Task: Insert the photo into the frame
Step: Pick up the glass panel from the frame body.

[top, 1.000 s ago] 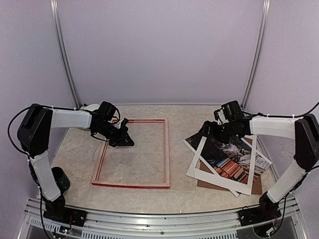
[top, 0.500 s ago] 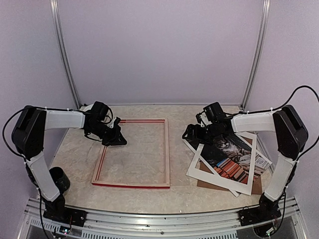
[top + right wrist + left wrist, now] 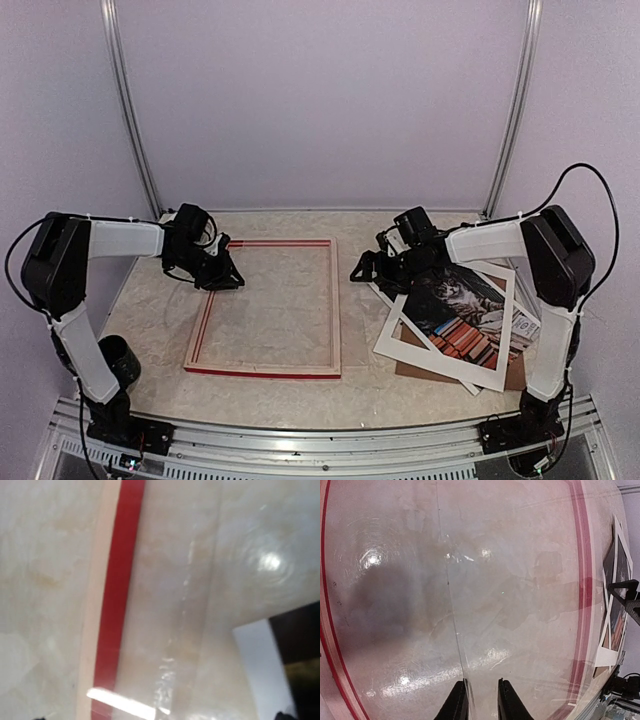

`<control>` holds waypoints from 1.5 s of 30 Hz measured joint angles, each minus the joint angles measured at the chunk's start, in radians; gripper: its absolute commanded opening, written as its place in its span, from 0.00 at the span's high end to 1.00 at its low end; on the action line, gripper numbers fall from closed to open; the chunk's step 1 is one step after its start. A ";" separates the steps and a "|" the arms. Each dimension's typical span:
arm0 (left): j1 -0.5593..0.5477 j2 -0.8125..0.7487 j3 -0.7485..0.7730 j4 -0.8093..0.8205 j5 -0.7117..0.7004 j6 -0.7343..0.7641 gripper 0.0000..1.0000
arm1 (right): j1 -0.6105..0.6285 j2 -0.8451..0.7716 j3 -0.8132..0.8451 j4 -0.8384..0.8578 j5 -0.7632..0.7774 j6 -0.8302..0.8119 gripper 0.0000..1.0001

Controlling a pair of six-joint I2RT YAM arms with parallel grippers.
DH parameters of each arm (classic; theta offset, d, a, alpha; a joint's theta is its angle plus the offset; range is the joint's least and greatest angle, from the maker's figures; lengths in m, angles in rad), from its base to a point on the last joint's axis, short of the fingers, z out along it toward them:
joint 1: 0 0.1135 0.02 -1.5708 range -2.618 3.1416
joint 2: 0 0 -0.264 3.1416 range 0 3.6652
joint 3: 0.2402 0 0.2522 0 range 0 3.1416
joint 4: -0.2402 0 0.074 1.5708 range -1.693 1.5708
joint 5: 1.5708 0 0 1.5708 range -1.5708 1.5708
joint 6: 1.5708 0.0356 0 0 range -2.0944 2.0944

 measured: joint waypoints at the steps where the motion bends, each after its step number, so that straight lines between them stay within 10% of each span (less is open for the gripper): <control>1: 0.001 0.000 0.000 0.000 -0.002 0.001 0.75 | 0.003 0.009 0.000 0.003 -0.012 0.000 0.01; 45: 0.037 0.014 -0.060 0.047 -0.047 -0.047 0.74 | 0.154 0.106 0.117 -0.047 -0.081 -0.090 0.01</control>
